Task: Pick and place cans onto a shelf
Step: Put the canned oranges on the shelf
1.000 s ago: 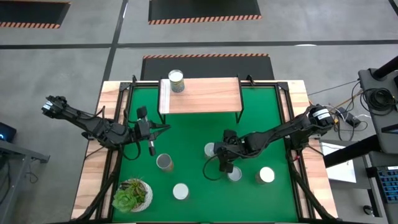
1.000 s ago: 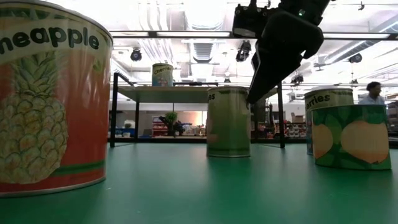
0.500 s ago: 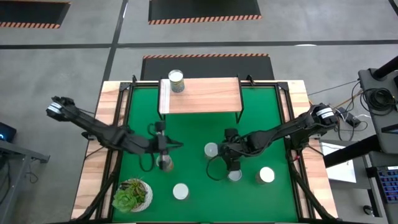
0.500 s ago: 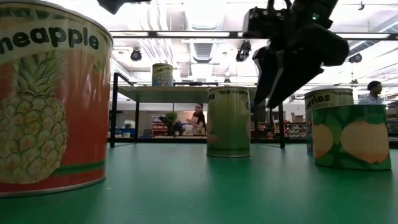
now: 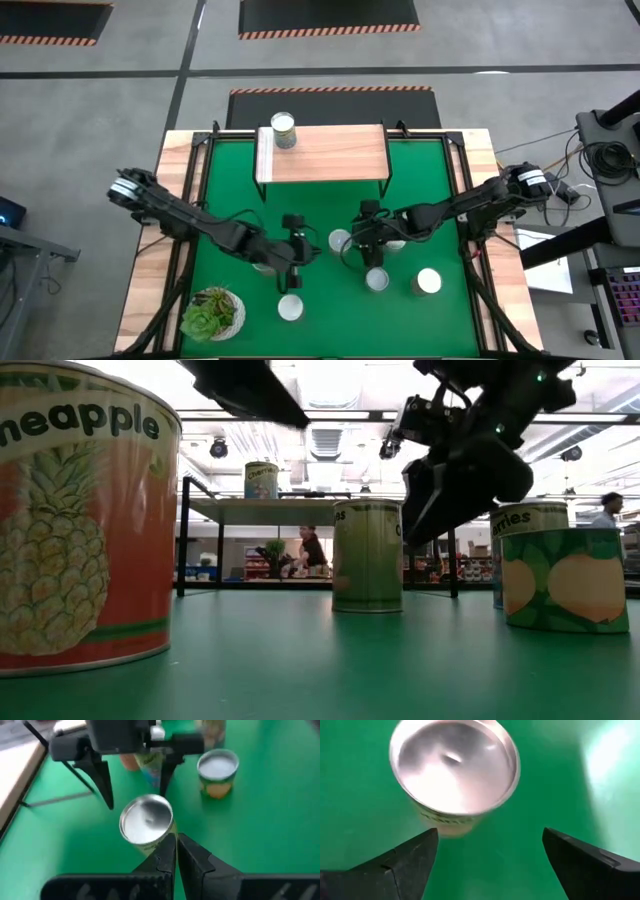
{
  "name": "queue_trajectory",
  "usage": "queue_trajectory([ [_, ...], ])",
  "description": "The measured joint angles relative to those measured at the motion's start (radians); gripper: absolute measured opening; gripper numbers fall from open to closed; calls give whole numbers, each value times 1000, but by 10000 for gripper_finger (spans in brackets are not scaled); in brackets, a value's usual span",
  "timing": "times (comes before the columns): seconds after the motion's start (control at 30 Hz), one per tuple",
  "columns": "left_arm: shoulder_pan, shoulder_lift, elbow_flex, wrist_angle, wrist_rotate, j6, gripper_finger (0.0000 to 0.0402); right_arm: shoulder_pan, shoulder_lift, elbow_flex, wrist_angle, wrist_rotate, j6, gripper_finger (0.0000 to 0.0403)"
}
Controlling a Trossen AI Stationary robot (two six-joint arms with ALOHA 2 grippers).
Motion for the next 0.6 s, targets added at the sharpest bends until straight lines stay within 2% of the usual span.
queue_trajectory([
  [0.3,46,179,152,-146,74,-4,0,1,35,-21,121,-101,-5,341],
  [0.6,83,214,158,-171,75,-33,0,1,75,-22,229,-124,-4,337],
])
